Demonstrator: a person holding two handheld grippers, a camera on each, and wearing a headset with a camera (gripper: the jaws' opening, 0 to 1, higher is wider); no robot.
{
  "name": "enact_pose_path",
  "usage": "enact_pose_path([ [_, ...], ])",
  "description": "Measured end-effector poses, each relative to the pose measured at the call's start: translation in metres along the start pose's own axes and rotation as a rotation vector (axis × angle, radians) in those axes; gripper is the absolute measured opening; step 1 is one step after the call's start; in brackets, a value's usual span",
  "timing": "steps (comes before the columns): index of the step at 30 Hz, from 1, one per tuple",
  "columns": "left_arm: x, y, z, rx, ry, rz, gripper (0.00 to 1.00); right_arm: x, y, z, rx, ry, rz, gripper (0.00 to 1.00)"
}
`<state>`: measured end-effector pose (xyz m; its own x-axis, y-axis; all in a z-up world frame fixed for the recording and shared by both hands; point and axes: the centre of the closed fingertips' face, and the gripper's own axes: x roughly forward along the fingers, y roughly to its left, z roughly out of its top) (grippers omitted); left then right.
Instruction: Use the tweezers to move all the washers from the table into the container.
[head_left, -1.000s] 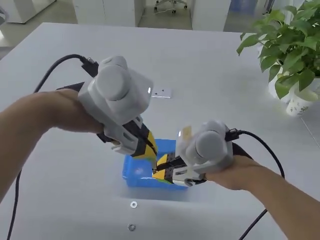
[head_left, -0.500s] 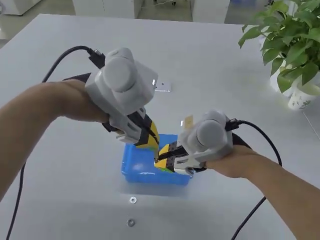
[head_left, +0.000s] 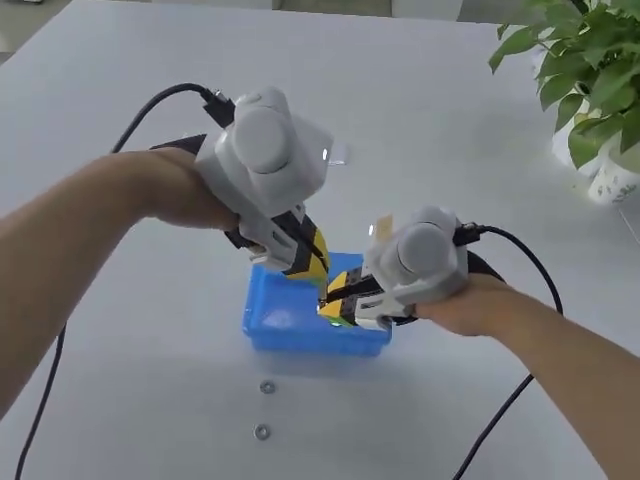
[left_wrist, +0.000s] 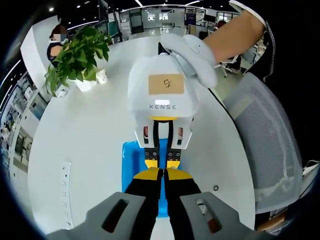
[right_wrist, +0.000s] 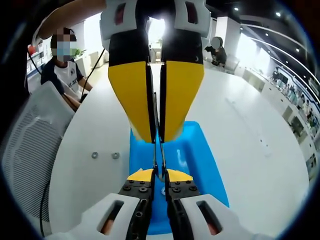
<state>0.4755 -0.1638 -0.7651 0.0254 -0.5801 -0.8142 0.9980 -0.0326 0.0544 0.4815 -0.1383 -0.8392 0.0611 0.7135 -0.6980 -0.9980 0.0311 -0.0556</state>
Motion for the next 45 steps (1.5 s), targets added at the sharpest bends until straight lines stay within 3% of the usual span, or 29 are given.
enact_pose_path([
  [9, 0.013, 0.006, -0.011, -0.019, -0.001, -0.005, 0.06, 0.011, -0.004, -0.014, -0.006, 0.034, 0.023, 0.09],
  [20, 0.022, 0.009, -0.015, -0.028, -0.004, -0.003, 0.06, 0.016, -0.008, -0.023, -0.023, 0.065, 0.038, 0.10],
  [45, 0.023, 0.010, -0.015, -0.031, -0.009, 0.008, 0.06, 0.015, -0.007, -0.025, -0.055, 0.086, 0.039, 0.11],
])
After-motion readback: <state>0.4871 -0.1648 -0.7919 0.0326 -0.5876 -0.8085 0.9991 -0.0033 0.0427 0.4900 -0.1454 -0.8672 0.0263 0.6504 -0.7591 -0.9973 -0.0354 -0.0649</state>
